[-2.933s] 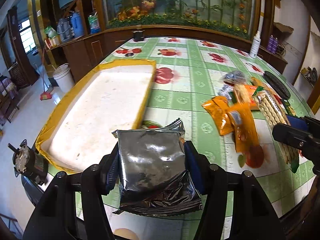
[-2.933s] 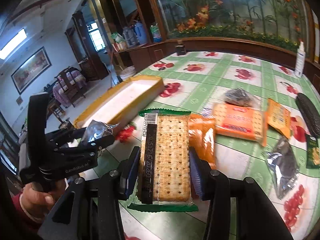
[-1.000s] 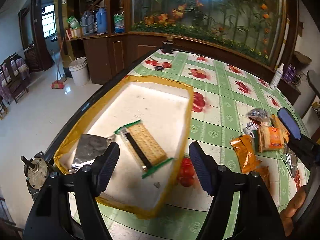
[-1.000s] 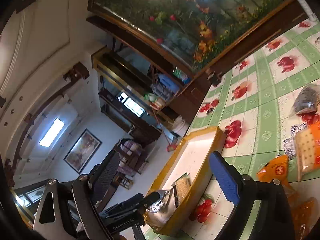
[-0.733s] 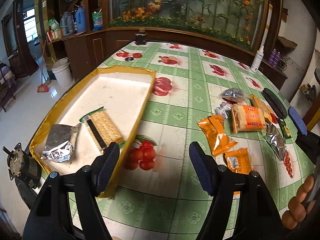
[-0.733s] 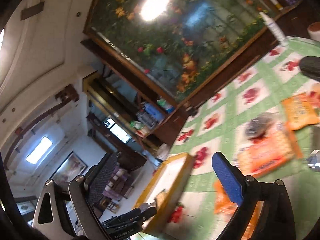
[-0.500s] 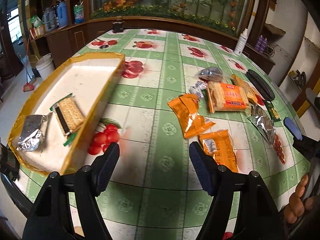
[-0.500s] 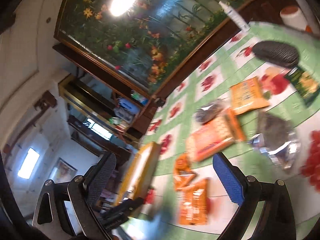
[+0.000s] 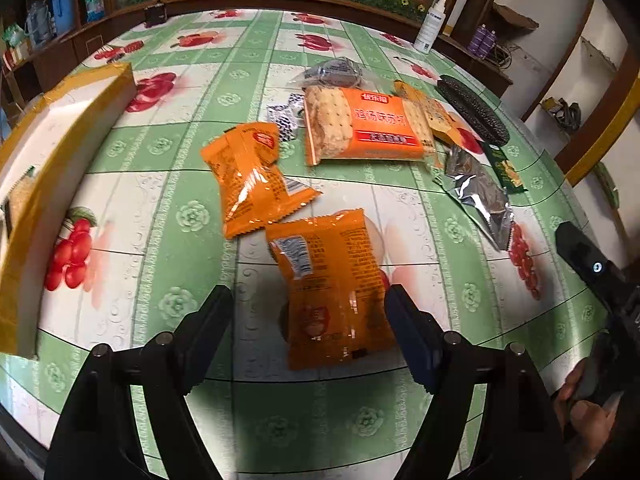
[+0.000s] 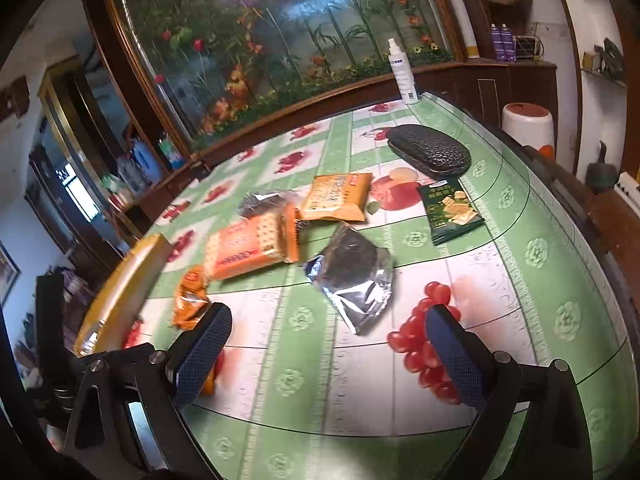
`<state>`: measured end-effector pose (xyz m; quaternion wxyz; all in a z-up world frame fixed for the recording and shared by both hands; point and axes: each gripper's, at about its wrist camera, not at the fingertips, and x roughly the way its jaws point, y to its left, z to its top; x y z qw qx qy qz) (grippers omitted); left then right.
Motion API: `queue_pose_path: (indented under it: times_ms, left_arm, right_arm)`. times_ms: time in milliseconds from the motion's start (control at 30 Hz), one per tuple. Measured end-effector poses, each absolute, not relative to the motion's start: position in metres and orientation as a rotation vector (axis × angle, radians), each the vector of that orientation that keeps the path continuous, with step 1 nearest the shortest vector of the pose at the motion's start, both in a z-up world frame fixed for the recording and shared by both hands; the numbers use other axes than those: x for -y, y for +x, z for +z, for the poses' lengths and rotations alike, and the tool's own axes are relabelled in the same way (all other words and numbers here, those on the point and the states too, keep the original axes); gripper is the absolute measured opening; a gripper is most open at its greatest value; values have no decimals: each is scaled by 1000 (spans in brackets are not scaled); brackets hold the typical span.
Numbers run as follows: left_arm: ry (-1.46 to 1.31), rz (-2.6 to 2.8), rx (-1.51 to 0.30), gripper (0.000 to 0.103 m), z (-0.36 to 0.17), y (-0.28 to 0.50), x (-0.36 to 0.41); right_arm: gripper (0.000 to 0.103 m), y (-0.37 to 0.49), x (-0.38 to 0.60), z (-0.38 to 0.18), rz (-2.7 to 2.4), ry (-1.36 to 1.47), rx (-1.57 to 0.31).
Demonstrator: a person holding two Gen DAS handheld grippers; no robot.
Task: Organize snacks
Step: 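Move both tools back over the snacks on the tablecloth, then grasp orange snack bag with left tool while right tool grasps silver foil bag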
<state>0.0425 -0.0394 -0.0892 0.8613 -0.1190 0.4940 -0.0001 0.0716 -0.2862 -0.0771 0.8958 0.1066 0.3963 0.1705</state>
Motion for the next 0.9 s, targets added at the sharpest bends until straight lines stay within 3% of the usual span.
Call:
queue_pose_path:
  times_ms: [767, 900]
  left_arm:
    - [-177, 138, -1058, 78, -95, 69, 66]
    - [-141, 215, -1067, 84, -99, 76, 70]
  right_arm:
    - [99, 112, 258, -93, 407, 72, -913]
    - [99, 134, 247, -99, 415, 9, -942]
